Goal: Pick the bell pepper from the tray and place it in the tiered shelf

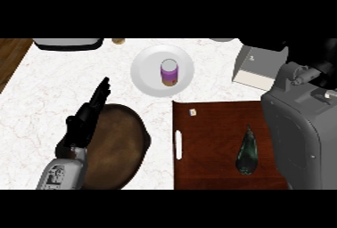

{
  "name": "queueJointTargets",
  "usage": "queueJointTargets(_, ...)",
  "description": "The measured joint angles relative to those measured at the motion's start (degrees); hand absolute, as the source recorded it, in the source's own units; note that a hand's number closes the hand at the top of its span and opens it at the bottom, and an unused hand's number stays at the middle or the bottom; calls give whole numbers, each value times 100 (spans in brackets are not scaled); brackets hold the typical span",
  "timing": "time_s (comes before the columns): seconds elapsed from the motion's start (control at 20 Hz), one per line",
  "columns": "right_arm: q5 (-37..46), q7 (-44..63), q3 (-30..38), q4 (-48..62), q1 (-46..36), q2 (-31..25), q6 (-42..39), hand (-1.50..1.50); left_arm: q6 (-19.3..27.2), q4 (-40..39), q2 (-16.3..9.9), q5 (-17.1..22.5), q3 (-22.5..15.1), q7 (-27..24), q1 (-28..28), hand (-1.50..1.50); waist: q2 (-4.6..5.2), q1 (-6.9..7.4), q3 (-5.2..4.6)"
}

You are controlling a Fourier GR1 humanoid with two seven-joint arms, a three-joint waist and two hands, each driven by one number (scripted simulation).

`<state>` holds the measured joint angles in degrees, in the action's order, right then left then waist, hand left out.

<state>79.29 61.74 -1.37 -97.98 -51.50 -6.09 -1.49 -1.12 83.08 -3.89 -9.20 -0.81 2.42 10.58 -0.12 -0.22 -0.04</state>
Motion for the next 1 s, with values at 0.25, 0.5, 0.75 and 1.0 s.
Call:
queueJointTargets(0.25, 102, -143, 416, 288, -352, -236, -132, 150, 10, -17, 18, -28, -15, -56, -51, 0, 6, 29, 1)
queueJointTargets(0.5, 69, -355, 710, 614, -566, -553, -205, 150, -31, -38, 22, -21, -26, -154, -115, 0, 9, 38, 2)
queueJointTargets(0.75, 103, -650, 862, 1212, -701, -955, -80, 150, -62, -127, 13, 6, 17, -176, -45, 0, 15, 50, 1)
queueJointTargets(1.0, 87, -1042, 1037, 1849, -596, -1250, 432, 150, -65, -121, 20, 5, 25, -136, 21, 0, 20, 58, 2)
